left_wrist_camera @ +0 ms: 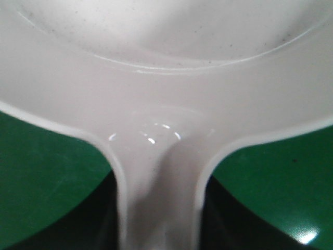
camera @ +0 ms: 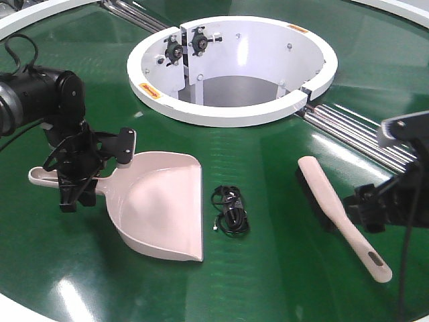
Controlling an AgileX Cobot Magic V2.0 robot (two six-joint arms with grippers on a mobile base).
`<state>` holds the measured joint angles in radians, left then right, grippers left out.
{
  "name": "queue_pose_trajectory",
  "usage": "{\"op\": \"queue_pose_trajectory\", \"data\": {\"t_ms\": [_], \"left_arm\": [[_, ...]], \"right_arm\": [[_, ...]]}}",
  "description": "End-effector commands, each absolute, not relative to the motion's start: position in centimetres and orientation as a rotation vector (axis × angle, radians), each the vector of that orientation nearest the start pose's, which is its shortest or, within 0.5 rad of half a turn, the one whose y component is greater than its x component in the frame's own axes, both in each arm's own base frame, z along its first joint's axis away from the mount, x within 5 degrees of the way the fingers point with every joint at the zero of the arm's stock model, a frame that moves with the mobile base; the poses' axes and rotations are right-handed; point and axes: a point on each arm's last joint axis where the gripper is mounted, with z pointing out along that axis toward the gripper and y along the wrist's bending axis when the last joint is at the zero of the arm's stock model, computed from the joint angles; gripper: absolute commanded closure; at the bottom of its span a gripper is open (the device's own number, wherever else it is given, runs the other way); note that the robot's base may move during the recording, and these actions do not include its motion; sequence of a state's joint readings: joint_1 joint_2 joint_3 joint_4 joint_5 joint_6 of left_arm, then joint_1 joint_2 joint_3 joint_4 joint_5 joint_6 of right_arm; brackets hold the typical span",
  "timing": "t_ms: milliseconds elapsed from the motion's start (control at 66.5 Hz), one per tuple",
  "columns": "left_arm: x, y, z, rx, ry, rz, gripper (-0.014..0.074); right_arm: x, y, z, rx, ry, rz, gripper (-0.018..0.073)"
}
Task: Clean and inspect green conveyor with broom and dustpan
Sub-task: 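Move the right gripper to the pink brush handle and grasp it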
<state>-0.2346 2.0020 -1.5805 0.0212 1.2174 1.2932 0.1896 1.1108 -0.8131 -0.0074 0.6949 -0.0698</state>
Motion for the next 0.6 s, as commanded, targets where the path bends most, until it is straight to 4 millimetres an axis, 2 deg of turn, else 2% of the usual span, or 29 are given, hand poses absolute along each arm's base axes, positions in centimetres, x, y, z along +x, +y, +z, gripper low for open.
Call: {"op": "queue_pose_trajectory", "data": {"t_ms": [0, 90, 211, 376, 586], "left_arm": [[38.5, -9.1, 24.1, 2.13, 2.221, 0.082, 0.0594], [38.5, -9.1, 24.1, 2.13, 2.221, 0.082, 0.0594], [38.5, -9.1, 24.1, 2.13, 2.221, 0.082, 0.0594], [38.5, -9.1, 24.1, 2.13, 2.221, 0.082, 0.0594], [38.5, -9.1, 24.1, 2.13, 2.221, 0.082, 0.0594]], "right_arm": [[23.2, 4.4, 30.3, -0.35, 2.513, 0.013, -0.0034], [24.5, 4.6, 29.8, -0.371, 2.657, -0.003, -0.0022], [26.7, 5.0, 28.3, -0.398, 2.815, -0.017, -0.0018], [29.3, 5.5, 26.4, -0.39, 2.911, -0.023, -0.0018], [31.5, 5.8, 24.6, -0.41, 2.999, -0.057, -0.0018]]}}
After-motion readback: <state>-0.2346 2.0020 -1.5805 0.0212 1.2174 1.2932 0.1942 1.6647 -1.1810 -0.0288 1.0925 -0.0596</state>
